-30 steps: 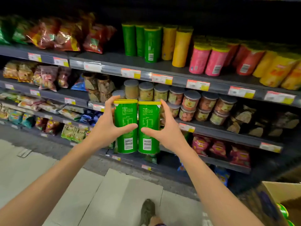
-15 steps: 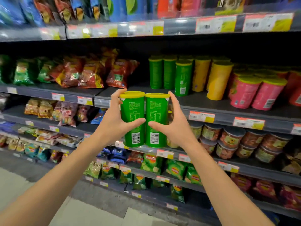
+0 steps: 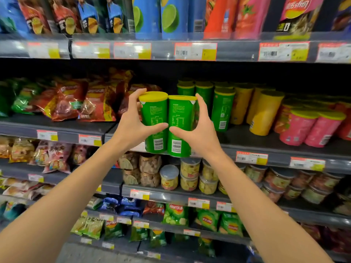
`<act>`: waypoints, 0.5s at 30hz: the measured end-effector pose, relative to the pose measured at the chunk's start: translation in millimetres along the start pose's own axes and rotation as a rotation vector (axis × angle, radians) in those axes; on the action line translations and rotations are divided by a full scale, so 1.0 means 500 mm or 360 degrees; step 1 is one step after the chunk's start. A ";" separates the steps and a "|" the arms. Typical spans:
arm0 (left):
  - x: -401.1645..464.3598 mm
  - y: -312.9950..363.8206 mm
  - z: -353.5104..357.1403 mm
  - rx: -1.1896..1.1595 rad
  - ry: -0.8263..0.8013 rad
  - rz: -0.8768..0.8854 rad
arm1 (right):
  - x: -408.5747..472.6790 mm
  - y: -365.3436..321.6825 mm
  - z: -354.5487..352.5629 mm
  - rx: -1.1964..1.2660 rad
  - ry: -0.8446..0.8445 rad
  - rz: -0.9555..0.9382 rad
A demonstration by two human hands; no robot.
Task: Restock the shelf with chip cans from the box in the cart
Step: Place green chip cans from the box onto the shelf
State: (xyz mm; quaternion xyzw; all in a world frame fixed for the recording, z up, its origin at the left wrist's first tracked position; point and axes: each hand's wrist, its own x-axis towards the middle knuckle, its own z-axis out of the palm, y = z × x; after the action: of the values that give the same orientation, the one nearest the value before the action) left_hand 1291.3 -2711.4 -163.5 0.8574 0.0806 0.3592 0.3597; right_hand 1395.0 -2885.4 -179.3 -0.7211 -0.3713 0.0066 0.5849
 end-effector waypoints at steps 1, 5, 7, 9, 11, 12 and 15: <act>0.013 -0.011 -0.005 -0.0009 -0.0005 0.0011 | 0.012 0.001 0.014 -0.0015 0.0021 0.0006; 0.069 -0.063 -0.023 0.0000 -0.0064 0.0037 | 0.061 0.006 0.074 -0.0071 0.0131 -0.0012; 0.094 -0.088 -0.031 0.0027 -0.0091 0.0049 | 0.078 0.008 0.103 -0.0069 0.0192 -0.0014; 0.116 -0.111 -0.036 0.0074 -0.0089 0.0101 | 0.090 0.008 0.130 -0.0082 0.0267 -0.0020; 0.137 -0.135 -0.036 0.0106 -0.0080 0.0178 | 0.101 0.009 0.156 -0.0119 0.0341 -0.0029; 0.145 -0.147 -0.035 0.0121 -0.0077 0.0207 | 0.106 0.011 0.167 -0.0135 0.0369 -0.0030; 0.155 -0.182 -0.026 0.0134 -0.0089 0.0225 | 0.118 0.027 0.192 -0.0152 0.0427 -0.0004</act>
State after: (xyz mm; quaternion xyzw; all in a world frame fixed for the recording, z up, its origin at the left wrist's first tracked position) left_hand 1350.1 -2607.0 -175.5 0.8850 0.0248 0.3560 0.2990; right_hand 1402.5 -2773.4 -195.9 -0.7419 -0.2905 -0.1084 0.5945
